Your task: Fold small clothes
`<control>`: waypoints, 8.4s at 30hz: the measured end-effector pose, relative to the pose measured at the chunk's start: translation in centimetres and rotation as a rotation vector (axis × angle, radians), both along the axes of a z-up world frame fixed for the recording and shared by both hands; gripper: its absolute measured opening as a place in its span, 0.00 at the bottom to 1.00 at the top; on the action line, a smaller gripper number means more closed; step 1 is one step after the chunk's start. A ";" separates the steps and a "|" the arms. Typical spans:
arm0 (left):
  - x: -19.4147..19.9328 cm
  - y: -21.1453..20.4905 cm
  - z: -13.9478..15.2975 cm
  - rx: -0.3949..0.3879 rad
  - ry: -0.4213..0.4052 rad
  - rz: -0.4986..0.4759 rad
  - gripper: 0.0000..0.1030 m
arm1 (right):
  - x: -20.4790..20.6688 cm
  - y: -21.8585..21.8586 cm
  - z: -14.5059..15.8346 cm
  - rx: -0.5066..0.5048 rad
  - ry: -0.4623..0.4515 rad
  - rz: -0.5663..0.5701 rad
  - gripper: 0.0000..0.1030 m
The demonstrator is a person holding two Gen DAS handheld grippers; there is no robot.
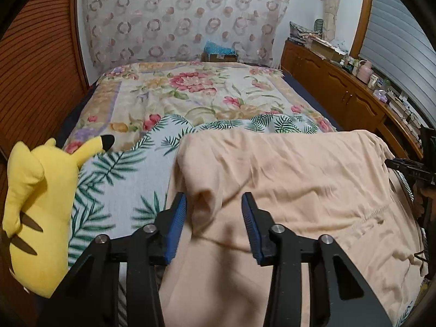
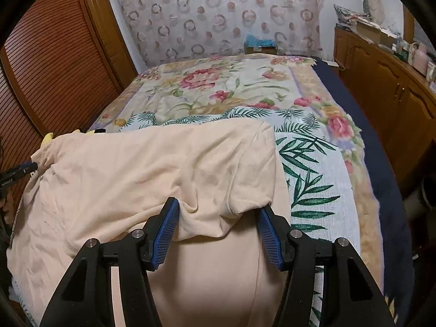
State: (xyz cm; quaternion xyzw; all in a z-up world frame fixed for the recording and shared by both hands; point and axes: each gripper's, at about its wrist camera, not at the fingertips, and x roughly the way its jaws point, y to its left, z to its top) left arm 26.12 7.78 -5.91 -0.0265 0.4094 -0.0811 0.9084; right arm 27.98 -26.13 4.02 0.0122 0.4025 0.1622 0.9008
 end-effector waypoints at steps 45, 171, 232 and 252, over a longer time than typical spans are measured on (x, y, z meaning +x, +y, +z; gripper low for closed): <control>-17.2 3.5 4.9 -0.127 -0.237 0.058 0.02 | -19.1 -4.8 5.2 0.032 -0.336 0.083 0.02; -18.4 -19.6 13.1 -0.143 -0.329 -0.509 0.07 | -26.2 -3.4 0.1 -0.093 -0.222 0.046 0.75; -18.6 -9.6 3.4 -0.081 -0.194 -0.185 0.78 | -26.2 -2.6 4.0 0.010 -0.311 0.229 0.08; -19.0 -10.7 3.9 -0.076 -0.216 -0.193 0.78 | -28.3 -7.0 0.7 -0.123 -0.173 0.090 0.47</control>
